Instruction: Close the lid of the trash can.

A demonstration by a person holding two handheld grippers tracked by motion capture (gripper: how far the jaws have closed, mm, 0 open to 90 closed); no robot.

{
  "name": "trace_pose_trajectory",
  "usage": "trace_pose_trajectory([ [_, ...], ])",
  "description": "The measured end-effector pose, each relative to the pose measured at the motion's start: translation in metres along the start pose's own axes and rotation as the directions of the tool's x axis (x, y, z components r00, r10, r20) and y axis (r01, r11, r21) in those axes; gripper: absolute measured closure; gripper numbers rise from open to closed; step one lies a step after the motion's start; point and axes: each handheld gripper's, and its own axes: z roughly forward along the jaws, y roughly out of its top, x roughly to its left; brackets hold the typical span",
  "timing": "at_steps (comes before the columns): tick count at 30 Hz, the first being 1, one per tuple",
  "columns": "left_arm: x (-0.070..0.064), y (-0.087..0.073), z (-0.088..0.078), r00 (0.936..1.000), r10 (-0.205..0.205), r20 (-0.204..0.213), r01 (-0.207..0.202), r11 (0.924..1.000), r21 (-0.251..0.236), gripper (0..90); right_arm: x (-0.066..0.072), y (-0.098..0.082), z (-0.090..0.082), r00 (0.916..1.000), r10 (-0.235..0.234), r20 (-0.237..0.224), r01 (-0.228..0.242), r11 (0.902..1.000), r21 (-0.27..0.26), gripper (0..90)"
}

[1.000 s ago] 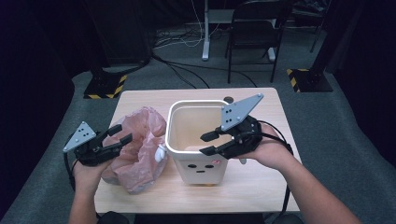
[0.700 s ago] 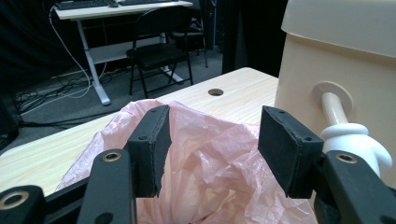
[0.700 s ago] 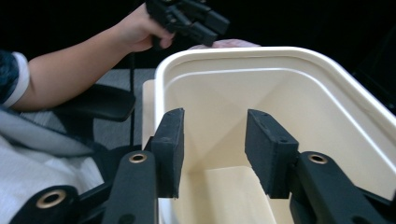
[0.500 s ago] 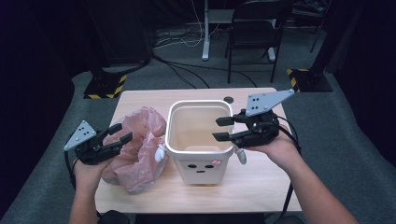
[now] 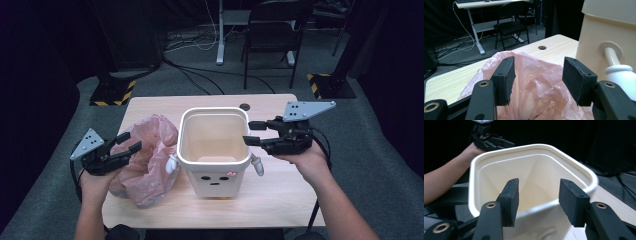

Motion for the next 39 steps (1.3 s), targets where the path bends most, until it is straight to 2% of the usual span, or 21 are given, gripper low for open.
trace_pose_trajectory([
  [3,0.001,-0.001,0.001,1.0,0.0,-0.002,0.0,1.0,0.006,43.3,-0.008,-0.009,-0.009,0.9982,0.037,0.048,-0.035,0.9989,-0.032,44.8],
  [6,0.002,-0.002,0.002,1.0,0.0,-0.007,0.0,0.9999,0.012,43.3,-0.013,-0.015,-0.014,0.9957,0.061,0.07,-0.058,0.9969,-0.053,44.3],
  [10,0.005,-0.004,0.002,0.9999,-0.011,-0.011,0.011,0.9999,0.012,43.3,-0.018,-0.027,-0.021,0.9875,0.077,0.138,-0.068,0.9954,-0.067,44.1],
  [13,0.006,-0.004,0.002,0.9999,-0.011,-0.013,0.011,0.9998,0.015,43.3,-0.021,-0.035,-0.024,0.9819,0.101,0.16,-0.089,0.9928,-0.081,42.5],
  [17,0.006,-0.005,0.002,0.9998,-0.014,-0.014,0.014,0.9998,0.016,43.3,-0.022,-0.047,-0.027,0.9686,0.114,0.221,-0.096,0.9913,-0.09,40.5],
  [22,0.007,-0.006,0.003,0.9998,-0.015,-0.015,0.015,0.9997,0.018,43.3,-0.023,-0.06,-0.028,0.954,0.108,0.28,-0.088,0.9928,-0.081,38.3],
  [26,0.007,-0.006,0.002,0.9998,-0.015,-0.015,0.015,0.9998,0.015,43.2,-0.027,-0.068,-0.026,0.9367,0.12,0.329,-0.102,0.9922,-0.071,35.7],
  [31,0.008,-0.006,0.001,0.9996,-0.022,-0.02,0.022,0.9997,0.013,43.1,-0.031,-0.081,-0.025,0.919,0.134,0.371,-0.112,0.9905,-0.08,35.0],
  [39,0.009,-0.008,0.002,0.9994,-0.016,-0.032,0.016,0.9997,0.019,42.5,-0.032,-0.103,-0.022,0.8901,0.125,0.438,-0.111,0.9922,-0.058,34.5],
])
